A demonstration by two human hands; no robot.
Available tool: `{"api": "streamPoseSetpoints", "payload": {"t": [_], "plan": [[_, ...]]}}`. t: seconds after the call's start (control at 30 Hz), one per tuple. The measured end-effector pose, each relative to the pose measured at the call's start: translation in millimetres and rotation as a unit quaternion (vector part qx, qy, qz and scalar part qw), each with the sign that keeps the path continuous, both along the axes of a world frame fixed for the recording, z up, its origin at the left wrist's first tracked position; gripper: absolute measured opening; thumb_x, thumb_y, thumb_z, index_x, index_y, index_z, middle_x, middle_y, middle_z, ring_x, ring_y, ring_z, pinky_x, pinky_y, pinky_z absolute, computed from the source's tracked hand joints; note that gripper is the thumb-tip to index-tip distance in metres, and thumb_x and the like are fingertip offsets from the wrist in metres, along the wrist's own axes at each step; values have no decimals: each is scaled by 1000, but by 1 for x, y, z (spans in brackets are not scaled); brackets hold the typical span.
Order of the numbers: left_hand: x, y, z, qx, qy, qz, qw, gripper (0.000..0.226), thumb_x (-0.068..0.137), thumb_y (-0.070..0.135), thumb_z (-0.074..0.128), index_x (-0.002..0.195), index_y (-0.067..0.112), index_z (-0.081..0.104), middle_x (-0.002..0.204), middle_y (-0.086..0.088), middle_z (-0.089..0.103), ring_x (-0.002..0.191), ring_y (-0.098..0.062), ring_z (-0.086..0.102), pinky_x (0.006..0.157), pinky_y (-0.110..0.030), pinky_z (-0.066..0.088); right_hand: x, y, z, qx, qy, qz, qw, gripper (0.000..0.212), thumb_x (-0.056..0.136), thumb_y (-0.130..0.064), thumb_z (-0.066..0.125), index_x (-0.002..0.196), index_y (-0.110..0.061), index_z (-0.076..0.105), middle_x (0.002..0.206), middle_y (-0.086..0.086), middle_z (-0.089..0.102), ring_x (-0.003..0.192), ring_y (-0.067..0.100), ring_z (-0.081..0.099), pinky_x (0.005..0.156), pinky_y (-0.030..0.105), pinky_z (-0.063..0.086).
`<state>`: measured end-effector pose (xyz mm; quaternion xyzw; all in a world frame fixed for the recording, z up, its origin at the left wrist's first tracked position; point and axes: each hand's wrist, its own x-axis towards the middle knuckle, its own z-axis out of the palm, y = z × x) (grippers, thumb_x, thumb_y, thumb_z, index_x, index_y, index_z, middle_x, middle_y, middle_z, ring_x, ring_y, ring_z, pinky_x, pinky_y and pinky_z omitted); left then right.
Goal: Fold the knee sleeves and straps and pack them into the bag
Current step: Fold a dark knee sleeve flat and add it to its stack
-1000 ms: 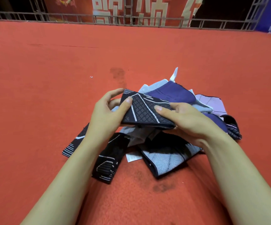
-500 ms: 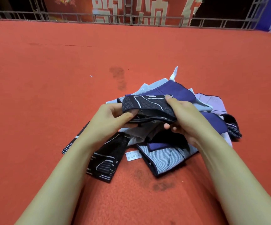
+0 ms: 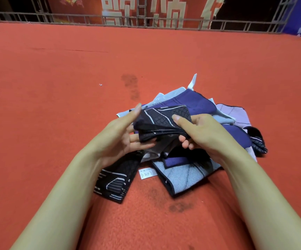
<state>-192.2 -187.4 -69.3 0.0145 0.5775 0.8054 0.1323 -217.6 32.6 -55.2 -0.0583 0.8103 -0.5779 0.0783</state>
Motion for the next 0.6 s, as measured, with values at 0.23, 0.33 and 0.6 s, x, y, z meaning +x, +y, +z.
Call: {"api": "streamPoseSetpoints", "payload": {"t": [0.23,0.33,0.6], "plan": [[0,-3,-6,-102,86,102,986,50,97,0,65,140,9,41,111,-9,79,91,-23,77,72,-40,66,4,5,0,-19,-46,102,994,28,102,-34,63,111,-8,68,71,0,68,57,11,59,53,18,50],[-2,-19,-5,-135,121,78,980,53,98,-5,62,145,11,43,119,-11,76,107,-28,74,94,-44,61,2,4,-4,-78,-38,132,988,15,103,-16,62,117,-12,66,84,0,69,65,13,62,59,21,54],[5,-59,3,-240,222,59,943,31,82,-9,74,101,15,80,105,-2,80,95,-13,73,76,-16,55,6,-22,-15,-92,124,125,980,29,100,2,59,110,-18,76,92,-9,77,82,24,70,79,35,58]]}}
